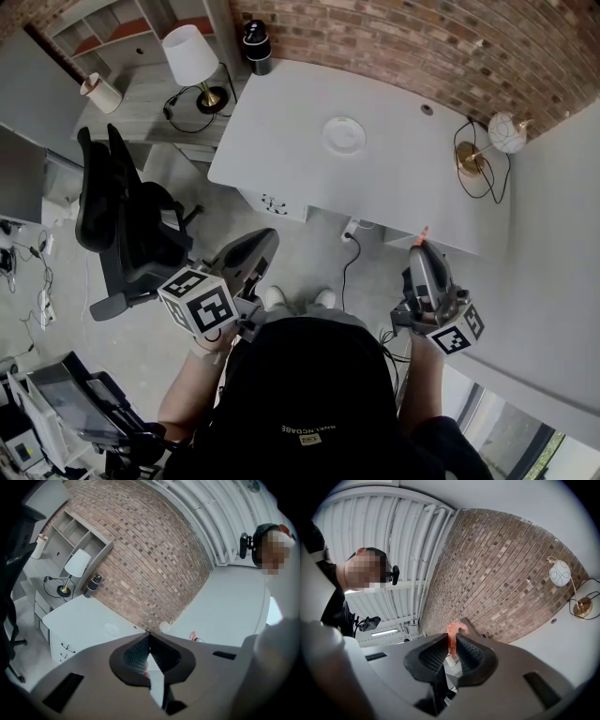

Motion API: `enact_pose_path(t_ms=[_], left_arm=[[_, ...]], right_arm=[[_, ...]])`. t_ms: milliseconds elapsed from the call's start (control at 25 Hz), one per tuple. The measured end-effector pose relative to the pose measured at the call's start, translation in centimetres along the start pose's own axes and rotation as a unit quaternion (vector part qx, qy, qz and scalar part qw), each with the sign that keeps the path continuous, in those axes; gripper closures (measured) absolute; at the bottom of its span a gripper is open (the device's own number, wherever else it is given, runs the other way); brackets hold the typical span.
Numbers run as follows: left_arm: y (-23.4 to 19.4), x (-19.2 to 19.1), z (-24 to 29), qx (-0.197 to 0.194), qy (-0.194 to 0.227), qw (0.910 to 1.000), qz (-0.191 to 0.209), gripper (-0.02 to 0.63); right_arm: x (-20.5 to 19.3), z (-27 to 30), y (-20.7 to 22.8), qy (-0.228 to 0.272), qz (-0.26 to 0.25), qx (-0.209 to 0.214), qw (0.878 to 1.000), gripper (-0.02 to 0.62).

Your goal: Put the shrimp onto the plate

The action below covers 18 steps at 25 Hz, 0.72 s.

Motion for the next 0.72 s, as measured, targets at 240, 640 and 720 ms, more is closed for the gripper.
enact_pose_path(t_ms=[240, 640, 720], left_arm=[[0.9, -0.8, 0.8, 0.004, 0.001, 1.0, 0.004, 0.603], [3.3, -2.4, 3.4, 0.015, 0.002, 0.9998, 0.014, 0.603], [4.0, -2.9, 4.0, 0.019, 0.0, 0.9996, 0.019, 0.603]], right_arm=[[0.4, -0.9, 1.0, 0.0, 0.001, 0.005, 1.0, 0.543], [1.7, -3.3, 3.9, 0.003, -0.001, 0.013, 1.0, 0.543], [2.2, -4.0, 4.8, 0.006, -0.002, 0.014, 1.0, 0.543]])
Point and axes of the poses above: the fingertips, and each gripper's own axes: z forward along the fingers, y to its right, x out of its top, the point moved 9 cm from there along -z, backward along the fingers, and after that the axes turned 5 degrees about -z, right-handed, at the moved point
